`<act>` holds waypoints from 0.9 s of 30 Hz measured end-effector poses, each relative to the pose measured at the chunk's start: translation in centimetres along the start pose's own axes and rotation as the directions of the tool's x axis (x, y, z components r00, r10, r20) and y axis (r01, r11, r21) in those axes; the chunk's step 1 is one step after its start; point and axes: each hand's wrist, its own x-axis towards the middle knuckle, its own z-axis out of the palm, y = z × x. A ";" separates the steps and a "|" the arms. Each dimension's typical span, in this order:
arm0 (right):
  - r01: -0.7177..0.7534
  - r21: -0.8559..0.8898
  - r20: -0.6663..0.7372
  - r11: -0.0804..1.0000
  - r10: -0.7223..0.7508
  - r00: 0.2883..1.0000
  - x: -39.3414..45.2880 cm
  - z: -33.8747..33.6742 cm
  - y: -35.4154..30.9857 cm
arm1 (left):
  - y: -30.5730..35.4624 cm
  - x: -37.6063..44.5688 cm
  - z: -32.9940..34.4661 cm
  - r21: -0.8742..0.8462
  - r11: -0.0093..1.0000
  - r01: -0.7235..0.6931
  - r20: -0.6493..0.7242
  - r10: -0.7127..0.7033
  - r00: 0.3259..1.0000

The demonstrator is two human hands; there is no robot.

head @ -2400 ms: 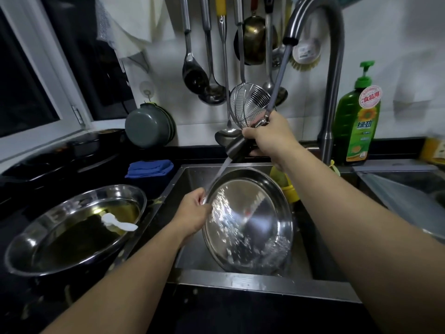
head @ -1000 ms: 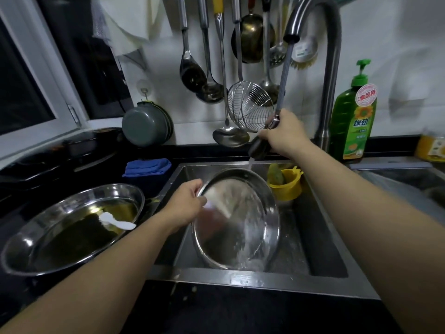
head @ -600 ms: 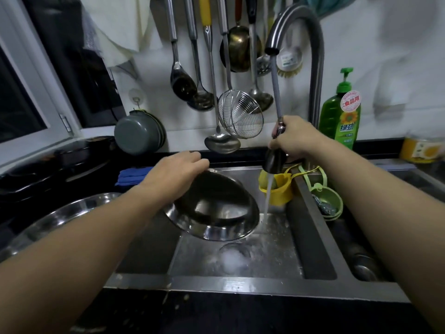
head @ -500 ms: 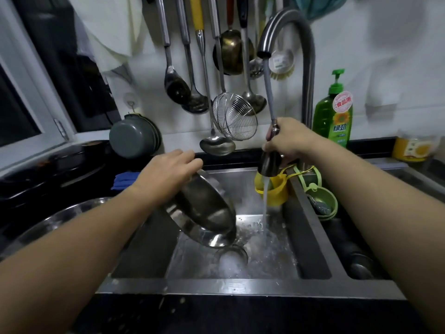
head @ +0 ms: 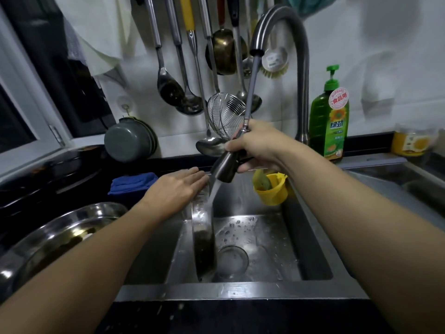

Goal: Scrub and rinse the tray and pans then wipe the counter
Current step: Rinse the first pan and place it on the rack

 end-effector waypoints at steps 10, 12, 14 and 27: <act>0.024 -0.012 -0.014 1.000 -0.024 1.000 -0.2 -0.2 0.4 | 0.0 0.4 1.3 -0.073 0.996 0.046 0.059 -0.042 0.997; 0.012 -0.024 -0.006 1.000 -0.012 1.000 -0.5 -0.7 0.4 | -0.2 0.5 1.5 -0.111 0.987 0.114 0.073 -0.106 0.992; 0.000 -0.042 -0.005 0.999 -0.001 1.000 -0.6 -1.0 0.4 | 0.0 0.6 1.8 -0.129 0.985 0.115 0.082 -0.105 0.991; 0.051 -0.064 -0.243 0.997 -0.066 0.968 3.0 1.9 1.7 | 0.9 1.6 1.5 -0.083 0.905 -0.417 0.017 0.420 0.907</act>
